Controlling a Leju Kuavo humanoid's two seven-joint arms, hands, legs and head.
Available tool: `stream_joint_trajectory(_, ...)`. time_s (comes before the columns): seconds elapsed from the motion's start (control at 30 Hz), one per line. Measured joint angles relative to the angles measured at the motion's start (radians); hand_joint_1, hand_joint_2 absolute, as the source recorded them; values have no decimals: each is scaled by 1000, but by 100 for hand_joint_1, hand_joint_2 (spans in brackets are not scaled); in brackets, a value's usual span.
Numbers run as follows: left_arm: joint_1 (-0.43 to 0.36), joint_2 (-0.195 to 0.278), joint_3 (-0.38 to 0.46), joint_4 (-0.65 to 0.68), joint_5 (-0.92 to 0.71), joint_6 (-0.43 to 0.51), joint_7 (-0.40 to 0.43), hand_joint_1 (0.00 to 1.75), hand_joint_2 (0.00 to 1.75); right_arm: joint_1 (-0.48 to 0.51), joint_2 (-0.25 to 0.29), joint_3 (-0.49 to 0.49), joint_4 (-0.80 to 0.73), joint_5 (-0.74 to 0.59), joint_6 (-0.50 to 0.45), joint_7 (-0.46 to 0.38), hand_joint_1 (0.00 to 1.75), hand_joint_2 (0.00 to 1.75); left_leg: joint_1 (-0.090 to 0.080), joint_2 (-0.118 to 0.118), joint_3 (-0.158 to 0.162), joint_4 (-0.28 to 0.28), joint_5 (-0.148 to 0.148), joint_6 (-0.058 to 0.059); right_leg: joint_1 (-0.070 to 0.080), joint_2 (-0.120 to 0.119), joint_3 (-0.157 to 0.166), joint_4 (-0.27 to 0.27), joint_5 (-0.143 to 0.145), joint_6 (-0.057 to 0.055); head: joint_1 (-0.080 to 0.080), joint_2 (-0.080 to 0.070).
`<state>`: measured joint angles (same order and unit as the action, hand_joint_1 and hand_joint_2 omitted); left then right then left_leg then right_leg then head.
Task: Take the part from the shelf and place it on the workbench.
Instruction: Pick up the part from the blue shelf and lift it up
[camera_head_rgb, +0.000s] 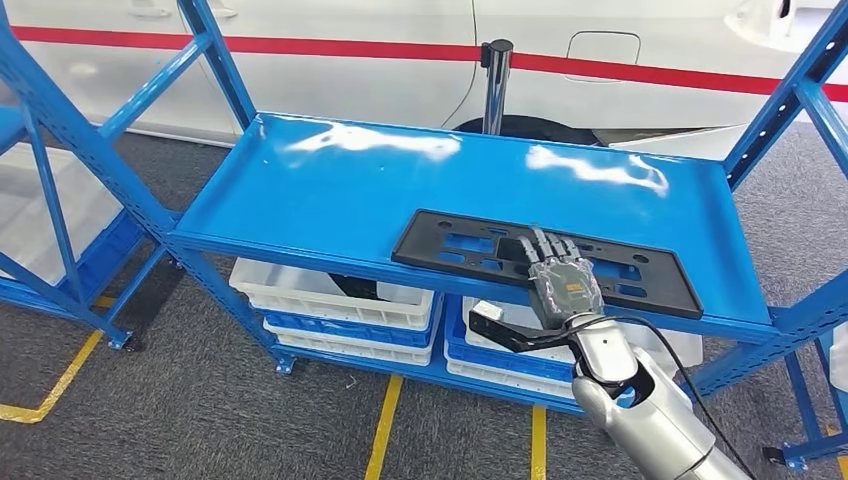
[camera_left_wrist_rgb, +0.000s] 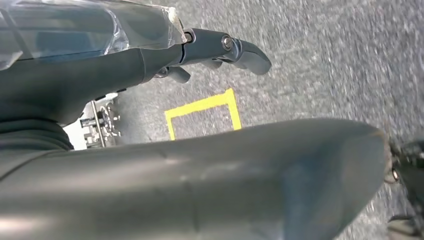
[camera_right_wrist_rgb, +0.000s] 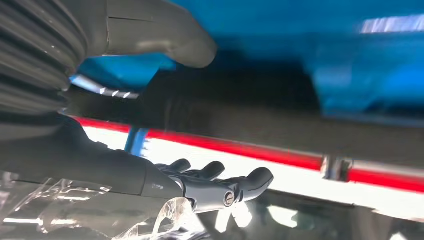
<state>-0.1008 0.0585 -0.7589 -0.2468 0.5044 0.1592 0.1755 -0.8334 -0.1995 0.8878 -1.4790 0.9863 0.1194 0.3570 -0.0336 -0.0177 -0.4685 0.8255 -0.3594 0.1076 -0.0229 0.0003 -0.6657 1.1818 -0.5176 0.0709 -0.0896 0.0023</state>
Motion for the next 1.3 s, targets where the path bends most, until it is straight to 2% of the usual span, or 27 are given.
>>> stream_joint_trajectory(0.07,2,-2,0,0,1,-2,-3,0,0,3,0,2,0,-14,10,-14,9,175,10,-1,6,12,-17,-16,-8,0,44,-135,90,11,0,0)
stream_joint_trajectory(0.1,1,-2,-1,0,2,-2,-4,0,0,3,0,4,0,-23,17,-21,15,175,14,-1,8,21,-26,-25,-10,2,70,-205,119,14,0,0)
stream_joint_trajectory(0.13,-1,-2,-1,0,3,-2,-6,0,0,2,0,5,0,-35,26,-28,22,175,16,-1,7,28,-34,-32,-10,3,89,-254,133,9,0,0)
stream_joint_trajectory(0.17,-2,-2,-1,0,4,-2,-8,0,0,1,1,7,0,-49,38,-35,26,175,15,-1,6,33,-41,-39,-10,4,99,-278,138,0,0,0)
stream_joint_trajectory(0.23,-2,-1,-1,0,7,-2,-14,0,0,-3,3,12,-2,-75,59,-47,100,175,15,-1,5,41,-49,-48,-10,5,102,-277,135,-24,0,0)
stream_joint_trajectory(0.3,-1,-1,-1,0,12,-1,-18,0,0,-10,8,16,-3,-89,71,-50,174,175,17,1,-4,75,-68,-58,-13,4,110,-278,138,-36,0,0)
stream_joint_trajectory(0.33,-3,-1,-1,0,14,0,-19,0,0,-14,11,18,-3,-95,75,-50,175,175,20,2,-27,120,-92,-65,-14,4,112,-278,137,-40,0,0)
stream_joint_trajectory(0.43,-4,-2,-1,0,16,4,-21,0,0,-20,13,31,-3,-111,80,-50,175,175,31,4,-144,335,-185,-84,-13,4,114,-279,133,-46,-1,0)
stream_joint_trajectory(0.47,-2,-2,-1,0,16,6,-21,0,0,-20,13,36,-3,-114,80,-50,175,175,34,4,-170,375,-196,-86,-12,4,115,-279,132,-47,-1,0)
stream_joint_trajectory(0.5,-1,-3,-1,0,16,7,-21,0,0,-20,14,40,-3,-116,79,-50,175,175,35,5,-175,372,-185,-85,-12,5,116,-279,131,-47,-1,0)
stream_joint_trajectory(0.53,-1,-3,-1,0,17,8,-22,0,0,-22,14,43,-3,-118,79,-50,175,175,34,5,-161,327,-155,-81,-11,6,118,-279,130,-46,-1,0)
stream_joint_trajectory(0.6,-2,-3,-1,0,18,11,-24,0,0,-26,14,48,-3,-122,75,-49,175,175,28,6,-92,164,-72,-65,-10,6,123,-281,129,-45,-1,0)
stream_joint_trajectory(0.63,-3,-3,-1,0,19,13,-26,0,0,-29,14,49,-3,-124,72,-47,175,175,22,7,-63,97,-45,-56,-9,6,125,-283,130,-42,-1,0)
stream_joint_trajectory(0.67,-4,-2,-1,0,20,15,-29,0,0,-32,14,50,-3,-126,70,-44,175,175,16,8,-45,54,-28,-48,-10,6,126,-286,130,-39,-1,0)
stream_joint_trajectory(0.73,-4,-2,-1,0,21,18,-34,0,0,-36,13,52,-3,-127,66,-39,175,175,8,8,-38,31,-20,-41,-10,7,128,-292,131,-27,-1,0)
stream_joint_trajectory(0.8,-3,-3,-2,0,19,19,-41,0,87,-39,11,54,-2,-128,63,-37,175,175,13,10,-29,19,-4,-39,-10,7,125,-281,120,-18,-1,0)
stream_joint_trajectory(0.83,-3,-3,-2,0,17,19,-47,0,131,-40,9,56,-2,-128,61,-37,175,175,16,11,-25,14,2,-38,-8,7,111,-250,100,-15,-1,0)
stream_joint_trajectory(0.87,-3,-3,-3,0,15,17,-53,0,175,-40,7,57,-2,-128,59,-36,175,175,19,12,-22,10,4,-37,-7,6,84,-191,68,-14,0,0)
stream_joint_trajectory(0.93,-4,-3,-5,0,13,13,-63,0,175,-38,2,60,-2,-127,56,-35,175,175,16,12,-21,11,1,-32,-4,5,5,-35,0,-12,0,0)
stream_joint_trajectory(0.97,-3,-3,-6,0,13,10,-68,0,175,-38,0,62,-2,-127,55,-34,175,175,15,12,-19,11,-1,-30,-4,5,-26,19,-15,-11,0,0)
stream_joint_trajectory(1.0,-3,-3,-6,0,14,8,-71,0,175,-38,-1,63,-2,-127,55,-33,175,175,14,12,-17,12,-3,-30,-4,5,-37,34,-8,-11,0,0)
stream_joint_trajectory(1.03,-2,-3,-6,0,13,7,-76,0,175,-38,-3,65,-2,-126,54,-33,175,175,14,11,-14,13,-6,-31,-4,5,-24,2,19,-11,0,0)
stream_joint_trajectory(1.1,-2,-4,-8,0,8,10,-84,0,175,-41,-5,68,-2,-125,52,-31,175,175,14,10,-7,20,-17,-37,-5,5,50,-152,94,-13,0,0)
stream_joint_trajectory(1.13,-3,-4,-9,0,6,12,-88,0,175,-42,-5,70,-2,-125,50,-30,175,175,12,10,-5,25,-25,-41,-5,5,85,-221,120,-17,0,0)
stream_joint_trajectory(1.17,-4,-4,-12,0,4,14,-91,0,175,-43,-5,72,-3,-123,49,-30,175,175,11,10,-5,29,-31,-45,-4,6,107,-265,133,-21,0,0)
stream_joint_trajectory(1.2,-5,-4,-14,0,4,14,-94,0,175,-44,-5,74,-3,-122,48,-29,175,175,9,10,-5,31,-36,-49,-3,6,116,-281,134,-26,-1,0)
stream_joint_trajectory(1.3,-6,-3,-21,0,10,11,-98,0,175,-49,-4,77,-3,-118,42,-29,175,175,12,11,-7,48,-53,-58,-3,5,118,-282,133,-42,-1,0)
